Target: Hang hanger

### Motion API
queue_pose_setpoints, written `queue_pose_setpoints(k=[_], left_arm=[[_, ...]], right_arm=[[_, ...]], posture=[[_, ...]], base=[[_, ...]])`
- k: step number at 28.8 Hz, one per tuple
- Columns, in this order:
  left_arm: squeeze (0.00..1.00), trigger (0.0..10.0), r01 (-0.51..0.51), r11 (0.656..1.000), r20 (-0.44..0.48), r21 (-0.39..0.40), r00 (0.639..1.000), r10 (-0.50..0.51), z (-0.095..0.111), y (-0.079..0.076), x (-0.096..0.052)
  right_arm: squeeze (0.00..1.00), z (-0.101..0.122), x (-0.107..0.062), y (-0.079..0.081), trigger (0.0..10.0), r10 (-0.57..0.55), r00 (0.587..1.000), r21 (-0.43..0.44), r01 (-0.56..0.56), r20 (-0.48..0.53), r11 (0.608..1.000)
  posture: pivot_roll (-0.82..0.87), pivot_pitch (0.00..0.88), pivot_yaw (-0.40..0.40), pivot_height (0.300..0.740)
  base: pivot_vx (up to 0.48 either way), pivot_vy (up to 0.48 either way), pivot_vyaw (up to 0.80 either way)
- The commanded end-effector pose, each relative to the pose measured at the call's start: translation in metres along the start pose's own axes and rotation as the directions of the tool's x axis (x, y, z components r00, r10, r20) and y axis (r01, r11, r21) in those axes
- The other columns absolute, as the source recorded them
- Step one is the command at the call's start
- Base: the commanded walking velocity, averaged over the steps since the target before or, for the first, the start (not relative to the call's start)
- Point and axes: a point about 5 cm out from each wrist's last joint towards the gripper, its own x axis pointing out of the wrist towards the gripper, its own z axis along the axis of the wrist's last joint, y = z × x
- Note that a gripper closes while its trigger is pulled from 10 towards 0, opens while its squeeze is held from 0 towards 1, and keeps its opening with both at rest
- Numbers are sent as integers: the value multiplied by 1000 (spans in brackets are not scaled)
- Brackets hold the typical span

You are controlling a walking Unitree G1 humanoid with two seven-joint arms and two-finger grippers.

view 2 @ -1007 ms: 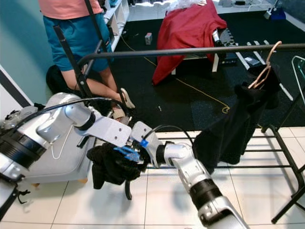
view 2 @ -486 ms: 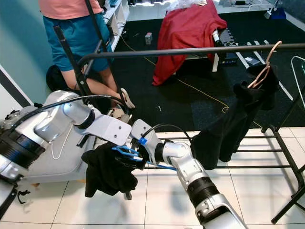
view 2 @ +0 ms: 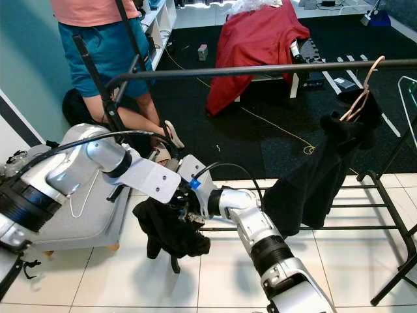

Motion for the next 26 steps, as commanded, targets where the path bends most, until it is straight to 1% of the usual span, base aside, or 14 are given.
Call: queue_pose_setpoints(k=[1, 15, 16, 17, 18, 19, 21, 23, 24, 25, 26], left_arm=[[0, 0, 28, 1000, -8, 3, 1000, -27, 0, -5, 2], [0, 0, 29, 1000, -9, 7, 1000, -29, 1, -6, 3], [0, 7451, 0, 1000, -4, 3, 1000, 0, 1, -4, 3], [0, 7451, 0, 1000, -4, 3, 1000, 0, 1, -4, 3], [1000, 10000, -52, 998, 13, -19, 999, 52, 1, 0, 3], [1000, 10000, -52, 998, 13, -19, 999, 52, 1, 0, 3], [1000, 10000, -94, 995, 19, -40, 995, 95, 0, 2, 2], [1000, 10000, -103, 994, 20, -44, 994, 104, 0, 2, 2], [1000, 10000, -158, 986, 17, -56, 987, 159, -1, 6, 0], [1000, 10000, -158, 986, 17, -56, 987, 159, -1, 6, 0], [1000, 10000, -202, 977, 10, -65, 979, 203, -2, 9, 0]], right_arm=[[0, 12, 11, 4, 0, 39, 999, -57, -37, 22, 998], [0, 11, 9, 3, 0, 52, 998, -57, -51, 25, 997], [0, 12, 9, 3, 0, 58, 998, -54, -56, 39, 997], [0, 12, 9, 3, 0, 58, 998, -54, -56, 39, 997], [0, 14, 9, 5, 0, 66, 995, -46, -62, 70, 997], [0, 14, 9, 5, 0, 66, 995, -46, -62, 70, 997], [0, 16, 9, 5, 0, 60, 994, -36, -57, 97, 998], [0, 16, 8, 5, 0, 58, 993, -33, -54, 102, 998], [0, 16, 8, 5, 0, 51, 992, -29, -48, 116, 998], [0, 16, 8, 5, 0, 51, 992, -29, -48, 116, 998], [0, 15, 7, 5, 0, 46, 991, -24, -44, 125, 999]], posture=[[-26, 120, 86, 740], [-30, 106, 86, 740], [-31, 97, 85, 740], [-31, 97, 85, 740], [-35, 84, 84, 740], [-35, 84, 84, 740], [-35, 84, 83, 740], [-35, 84, 83, 740], [-32, 86, 80, 740], [-32, 86, 80, 740], [-32, 87, 80, 740]], base=[[0, 0, 0], [0, 0, 0], [0, 0, 0], [0, 0, 0], [0, 0, 0], [0, 0, 0], [0, 0, 0], [0, 0, 0], [0, 0, 0], [0, 0, 0], [0, 0, 0]])
